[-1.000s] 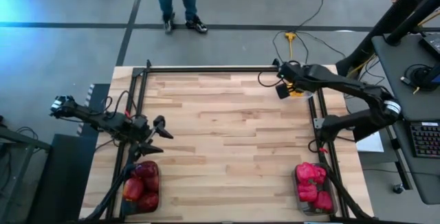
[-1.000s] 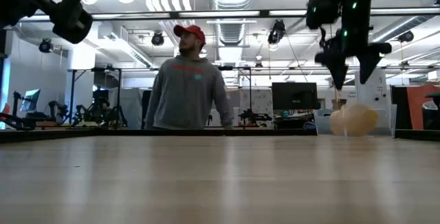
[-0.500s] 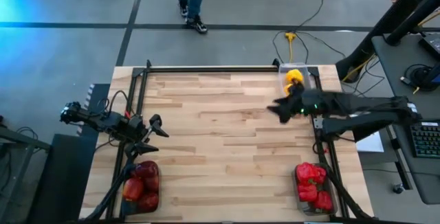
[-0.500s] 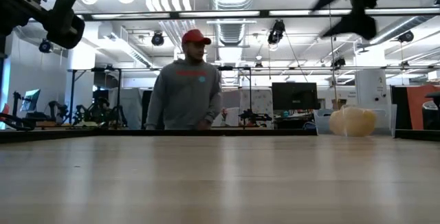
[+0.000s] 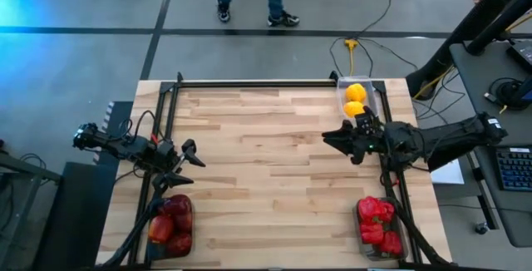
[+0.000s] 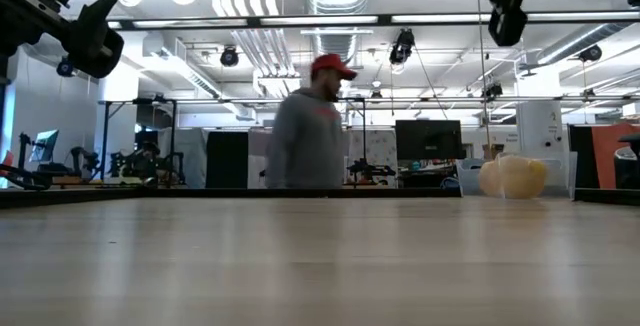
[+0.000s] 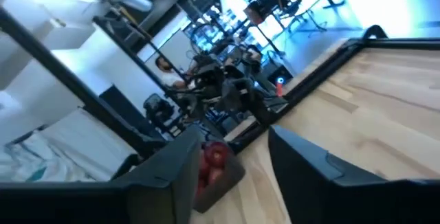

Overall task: Sort produce into baskets
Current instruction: Return to Home Position

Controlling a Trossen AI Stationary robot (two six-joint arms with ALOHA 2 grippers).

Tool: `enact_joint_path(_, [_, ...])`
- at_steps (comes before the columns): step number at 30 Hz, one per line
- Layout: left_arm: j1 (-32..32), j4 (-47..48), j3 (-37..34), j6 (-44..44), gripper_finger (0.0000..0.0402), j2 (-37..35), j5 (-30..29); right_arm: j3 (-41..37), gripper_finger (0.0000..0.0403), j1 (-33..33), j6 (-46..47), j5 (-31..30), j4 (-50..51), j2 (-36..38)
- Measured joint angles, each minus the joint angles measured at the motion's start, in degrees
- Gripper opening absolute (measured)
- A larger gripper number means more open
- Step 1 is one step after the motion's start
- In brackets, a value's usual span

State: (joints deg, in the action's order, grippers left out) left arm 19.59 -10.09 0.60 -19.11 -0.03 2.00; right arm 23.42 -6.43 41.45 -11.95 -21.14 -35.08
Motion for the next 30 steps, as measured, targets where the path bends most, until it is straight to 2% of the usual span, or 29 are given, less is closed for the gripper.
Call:
enact_joint_path(6, [0.00, 0.01, 0.00, 1.45, 0.0286, 0.02, -3.44, -7.04, 0.0082, 3.09, 2.28, 3.90, 0.67, 8.12])
enact_joint_path(11, [-0.15, -0.05, -0.02, 3.46, 0.0286, 0.02, -7.54, -11.25, 0.0030, 3.97, -5.14, 5.20, 0.86, 16.95])
enact_joint_path(14, [-0.31, 0.02, -0.02, 2.80, 0.0286, 0.02, -7.54, -13.12, 0.0012, 3.95, -10.55, 6.43, 0.86, 24.34])
enact_joint_path(18, [-0.31, 0.57, -0.04, 1.92, 0.0286, 0.02, -7.63, -16.27, 0.0009, 3.97, -13.92, 6.26, 1.25, 34.73])
enact_joint_path(24, [-1.32, 0.15, -0.04, 0.98, 0.0286, 0.04, -11.42, -21.71, 0.0009, 4.28, -11.66, 11.36, -5.39, 33.13])
enact_joint_path(26, [-1.97, 0.04, -0.05, -0.01, 0.0286, 0.02, -12.34, -22.65, 0.0009, 4.35, -9.92, 11.89, -4.25, 32.93])
enact_joint_path(30, [-3.07, 0.73, -0.07, -0.04, 0.0286, -0.01, -12.59, -22.69, 0.0009, 4.35, -8.64, 11.94, 5.31, 32.67])
